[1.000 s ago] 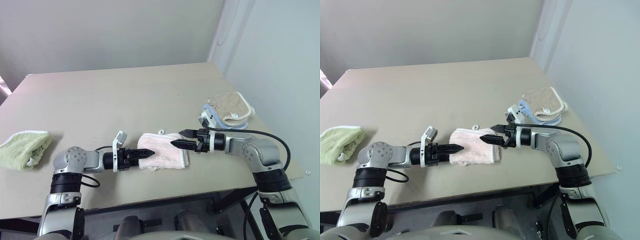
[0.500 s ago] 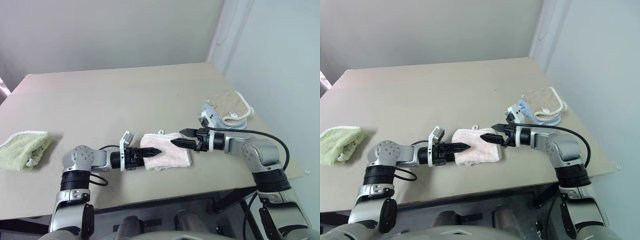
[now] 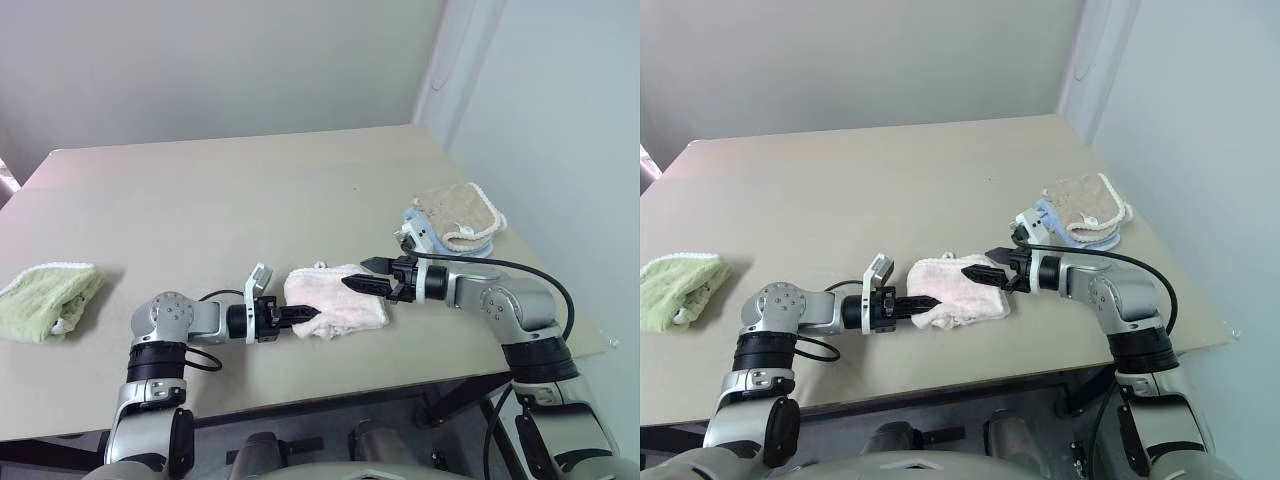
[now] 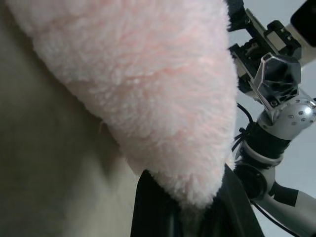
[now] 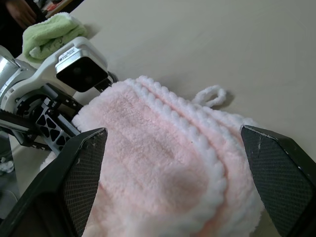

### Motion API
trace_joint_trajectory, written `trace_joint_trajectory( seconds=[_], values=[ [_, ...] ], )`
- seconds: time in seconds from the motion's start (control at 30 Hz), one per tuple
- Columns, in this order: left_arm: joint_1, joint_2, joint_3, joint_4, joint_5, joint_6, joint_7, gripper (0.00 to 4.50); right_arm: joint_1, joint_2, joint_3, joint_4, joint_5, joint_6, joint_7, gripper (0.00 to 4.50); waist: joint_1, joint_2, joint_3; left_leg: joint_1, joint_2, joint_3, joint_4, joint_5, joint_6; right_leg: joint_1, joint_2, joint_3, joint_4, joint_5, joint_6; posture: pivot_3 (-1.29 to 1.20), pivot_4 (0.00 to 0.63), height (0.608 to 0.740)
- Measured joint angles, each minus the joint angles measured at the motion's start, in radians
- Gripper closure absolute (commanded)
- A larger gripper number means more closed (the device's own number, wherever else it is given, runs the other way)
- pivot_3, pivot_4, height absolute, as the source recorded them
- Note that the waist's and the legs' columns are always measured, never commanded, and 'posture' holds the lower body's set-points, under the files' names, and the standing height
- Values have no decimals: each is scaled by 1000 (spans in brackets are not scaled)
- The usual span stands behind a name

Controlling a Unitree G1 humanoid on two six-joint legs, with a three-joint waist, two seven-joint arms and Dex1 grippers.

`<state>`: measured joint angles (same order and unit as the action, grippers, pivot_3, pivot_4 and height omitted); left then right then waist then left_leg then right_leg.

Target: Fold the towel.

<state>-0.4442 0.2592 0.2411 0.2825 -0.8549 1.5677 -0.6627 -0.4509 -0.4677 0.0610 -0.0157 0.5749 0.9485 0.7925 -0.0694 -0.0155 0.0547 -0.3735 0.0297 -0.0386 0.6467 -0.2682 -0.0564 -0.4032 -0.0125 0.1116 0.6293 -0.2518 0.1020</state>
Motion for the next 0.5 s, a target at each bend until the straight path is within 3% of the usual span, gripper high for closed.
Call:
trace_joint_trajectory(
  seconds=[0.5],
  values=[
    [11, 1, 67, -58, -73, 40, 10, 4473, 41, -7, -55, -31, 42, -18, 33, 0, -4, -1, 1, -1, 0, 0, -1, 0, 0, -1, 0, 0, 0, 0, 0, 0, 0, 740]
  ],
)
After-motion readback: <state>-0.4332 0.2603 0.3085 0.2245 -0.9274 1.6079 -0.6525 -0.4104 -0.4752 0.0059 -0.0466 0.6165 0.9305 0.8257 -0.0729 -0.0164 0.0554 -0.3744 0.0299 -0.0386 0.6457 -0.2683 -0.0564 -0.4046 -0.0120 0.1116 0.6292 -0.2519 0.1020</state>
